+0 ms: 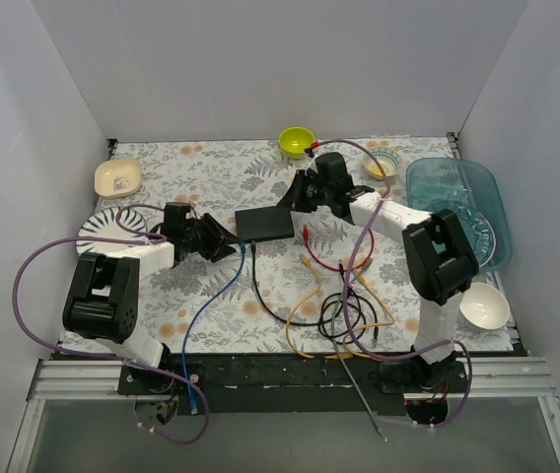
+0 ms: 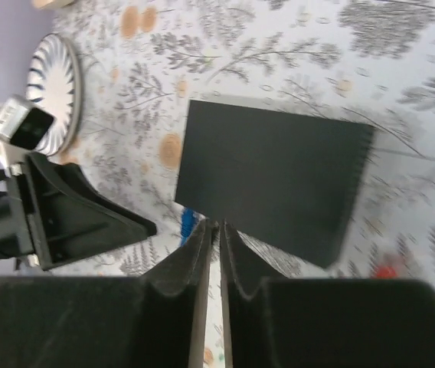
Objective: Pull the plug from the switch port
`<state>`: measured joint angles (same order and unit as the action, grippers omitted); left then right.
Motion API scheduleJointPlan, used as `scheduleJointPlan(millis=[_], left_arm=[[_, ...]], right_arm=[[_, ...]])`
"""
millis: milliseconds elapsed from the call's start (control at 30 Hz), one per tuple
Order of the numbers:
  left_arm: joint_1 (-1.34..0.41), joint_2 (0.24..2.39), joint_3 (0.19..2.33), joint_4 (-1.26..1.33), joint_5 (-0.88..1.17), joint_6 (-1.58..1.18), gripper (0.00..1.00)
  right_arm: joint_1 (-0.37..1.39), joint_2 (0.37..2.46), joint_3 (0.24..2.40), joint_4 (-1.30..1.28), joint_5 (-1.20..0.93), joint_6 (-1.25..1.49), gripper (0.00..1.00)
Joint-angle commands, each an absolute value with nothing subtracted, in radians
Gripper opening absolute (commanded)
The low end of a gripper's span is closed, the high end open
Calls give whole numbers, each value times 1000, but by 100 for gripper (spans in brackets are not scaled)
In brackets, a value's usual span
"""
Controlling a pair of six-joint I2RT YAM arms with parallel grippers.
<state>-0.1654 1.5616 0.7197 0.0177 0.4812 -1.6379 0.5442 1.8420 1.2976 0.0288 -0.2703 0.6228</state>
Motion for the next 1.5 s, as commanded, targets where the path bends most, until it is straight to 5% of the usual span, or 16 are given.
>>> scheduleJointPlan(millis=[0,1133,1333,1467], left_arm=[[-156,1588,677,115,522,-1658,38],[-112,1908,600,609,655,-1816,25],[-110,1927,615,595,657,-1813,2],[-109,1922,617,592,666,-1809,0]], right_arm=[[557,2003,1383,204,-472,777,13],[558,2249,1497,196,-517,880,6],[558,2243,1488,192,-509,877,6],[560,2235,1486,189,-511,859,6]])
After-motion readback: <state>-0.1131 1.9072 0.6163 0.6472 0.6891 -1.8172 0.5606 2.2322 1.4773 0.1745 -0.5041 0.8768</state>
